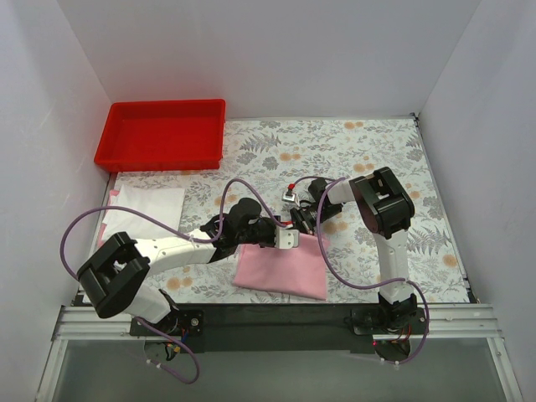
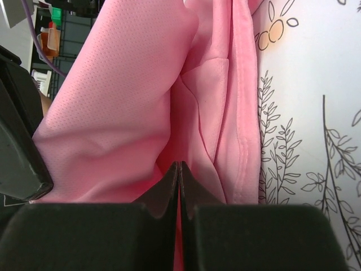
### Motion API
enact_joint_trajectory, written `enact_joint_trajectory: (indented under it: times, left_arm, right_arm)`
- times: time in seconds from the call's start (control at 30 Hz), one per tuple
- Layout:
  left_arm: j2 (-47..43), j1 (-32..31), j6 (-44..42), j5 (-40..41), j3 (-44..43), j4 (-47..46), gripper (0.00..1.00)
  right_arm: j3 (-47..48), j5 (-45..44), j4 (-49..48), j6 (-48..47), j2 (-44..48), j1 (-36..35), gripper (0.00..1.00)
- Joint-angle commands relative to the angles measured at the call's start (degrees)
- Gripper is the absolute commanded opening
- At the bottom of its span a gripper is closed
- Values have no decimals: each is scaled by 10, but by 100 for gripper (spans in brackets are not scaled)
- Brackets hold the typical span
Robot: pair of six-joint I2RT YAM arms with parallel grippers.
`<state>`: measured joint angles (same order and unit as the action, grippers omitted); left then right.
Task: Fold and stack the t-shirts
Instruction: Fold the tshirt
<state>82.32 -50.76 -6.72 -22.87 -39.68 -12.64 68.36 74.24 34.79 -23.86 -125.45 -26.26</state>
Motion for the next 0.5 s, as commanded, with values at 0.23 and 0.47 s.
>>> enact_joint_trajectory:
  times: [0.23,0.47]
  left_arm:
    - [-19,1,-28,35,10,-41,0]
    - [-6,4,-44,63,34,-75,0]
  right_arm:
    - [-24,-64,20,-32,-25,-5,5]
    - [-24,-67,26,-36,-19,-5,6]
